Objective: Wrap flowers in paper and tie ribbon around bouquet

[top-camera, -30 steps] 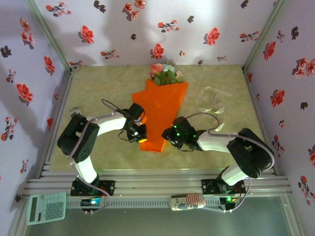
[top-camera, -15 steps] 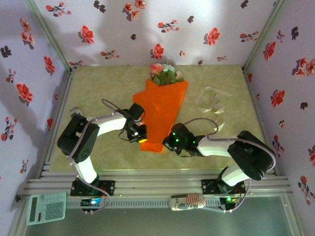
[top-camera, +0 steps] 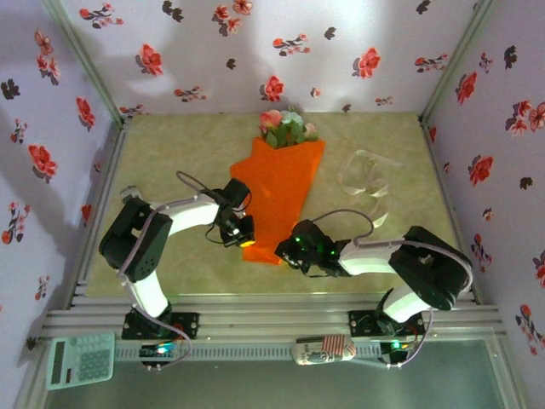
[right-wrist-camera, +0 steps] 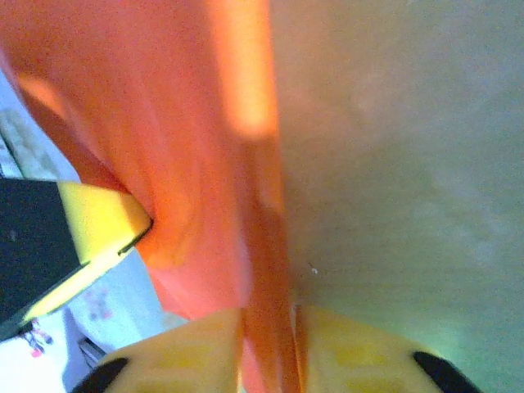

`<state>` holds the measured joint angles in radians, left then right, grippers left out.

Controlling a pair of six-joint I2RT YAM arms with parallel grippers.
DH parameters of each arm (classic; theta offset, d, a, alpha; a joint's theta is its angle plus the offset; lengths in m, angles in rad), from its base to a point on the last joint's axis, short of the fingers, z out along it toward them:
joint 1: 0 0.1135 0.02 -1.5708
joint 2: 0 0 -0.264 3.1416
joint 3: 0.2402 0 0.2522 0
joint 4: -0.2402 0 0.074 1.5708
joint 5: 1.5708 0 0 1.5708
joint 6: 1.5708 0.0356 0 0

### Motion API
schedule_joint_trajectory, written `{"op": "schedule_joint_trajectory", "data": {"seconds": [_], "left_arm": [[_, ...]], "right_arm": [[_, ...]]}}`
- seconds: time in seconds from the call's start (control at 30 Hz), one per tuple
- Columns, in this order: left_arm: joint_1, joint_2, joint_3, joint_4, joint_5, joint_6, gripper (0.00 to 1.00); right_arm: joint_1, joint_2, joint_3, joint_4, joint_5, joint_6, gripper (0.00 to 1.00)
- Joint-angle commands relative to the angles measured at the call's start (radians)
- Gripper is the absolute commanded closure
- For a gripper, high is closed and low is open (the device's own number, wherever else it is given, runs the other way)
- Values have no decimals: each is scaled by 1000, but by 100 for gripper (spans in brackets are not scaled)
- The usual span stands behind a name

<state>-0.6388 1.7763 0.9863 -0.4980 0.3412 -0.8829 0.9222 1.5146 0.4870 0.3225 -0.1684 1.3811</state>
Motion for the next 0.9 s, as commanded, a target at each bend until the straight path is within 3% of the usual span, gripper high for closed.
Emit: {"op": "schedule_joint_trajectory", "data": {"seconds": [0.0, 0.13, 0.23, 0.3, 0.53, 0.73, 0.87], "left_arm": [[-13, 113, -73, -82, -157, 8, 100], [-15, 114, -74, -81, -157, 8, 100], [-16, 117, -70, -80, -157, 8, 100], [-16, 118, -65, -83, -157, 9, 100], [-19, 125, -52, -86, -156, 9, 100], [-21, 126, -51, -86, -156, 8, 100], [-22, 124, -46, -86, -153, 7, 100]], "right_arm": [[23, -14, -14, 8, 51, 28, 100], [27, -97, -28, -65, 109, 19, 98], [29, -110, -38, -61, 94, 23, 61], [33, -92, -39, -44, 70, 29, 57], [55, -16, -27, 20, 47, 61, 59], [59, -20, -19, -1, 72, 59, 100], [58, -40, -30, -11, 89, 68, 98]]}}
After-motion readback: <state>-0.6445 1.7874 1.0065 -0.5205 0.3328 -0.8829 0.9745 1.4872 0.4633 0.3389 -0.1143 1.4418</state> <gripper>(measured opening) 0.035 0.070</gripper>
